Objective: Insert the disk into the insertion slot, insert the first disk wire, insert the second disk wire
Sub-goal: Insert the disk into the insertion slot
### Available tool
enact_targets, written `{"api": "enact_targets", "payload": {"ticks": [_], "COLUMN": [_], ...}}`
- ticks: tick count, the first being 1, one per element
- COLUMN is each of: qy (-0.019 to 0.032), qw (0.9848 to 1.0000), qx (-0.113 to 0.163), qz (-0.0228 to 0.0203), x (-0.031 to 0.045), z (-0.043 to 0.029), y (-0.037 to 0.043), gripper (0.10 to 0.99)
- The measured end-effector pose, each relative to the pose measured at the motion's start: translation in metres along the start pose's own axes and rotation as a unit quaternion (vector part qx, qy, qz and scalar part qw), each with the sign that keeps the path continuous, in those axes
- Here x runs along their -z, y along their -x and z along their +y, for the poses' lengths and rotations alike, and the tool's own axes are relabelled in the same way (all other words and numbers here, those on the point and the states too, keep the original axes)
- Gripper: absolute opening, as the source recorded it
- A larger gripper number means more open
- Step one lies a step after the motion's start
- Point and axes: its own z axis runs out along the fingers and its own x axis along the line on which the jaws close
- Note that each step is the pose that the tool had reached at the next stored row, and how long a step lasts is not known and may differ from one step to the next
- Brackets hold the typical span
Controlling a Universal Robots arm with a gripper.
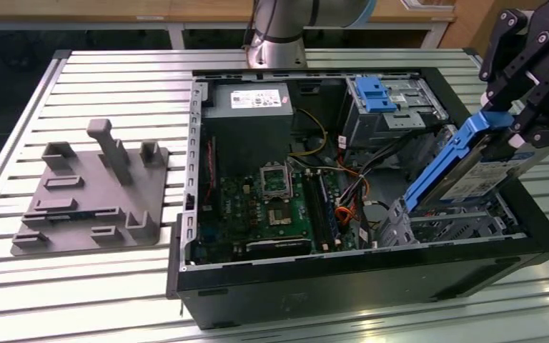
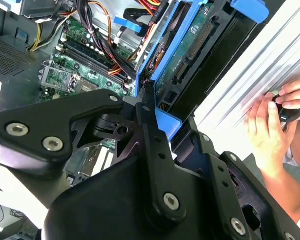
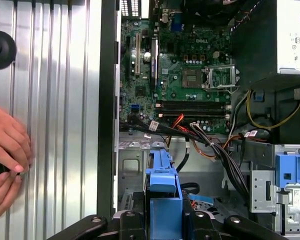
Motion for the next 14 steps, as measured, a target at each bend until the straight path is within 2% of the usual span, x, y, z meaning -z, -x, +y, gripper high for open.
{"api": "enact_targets", "payload": {"ticks": [14], "qy": [0.0001], "qw": [1.0000], "qx": [0.001], "qz": [0.0004], "x": [-0.0082], "z": [-0.0003], "y": [-0.0003], "gripper": [0.365]}}
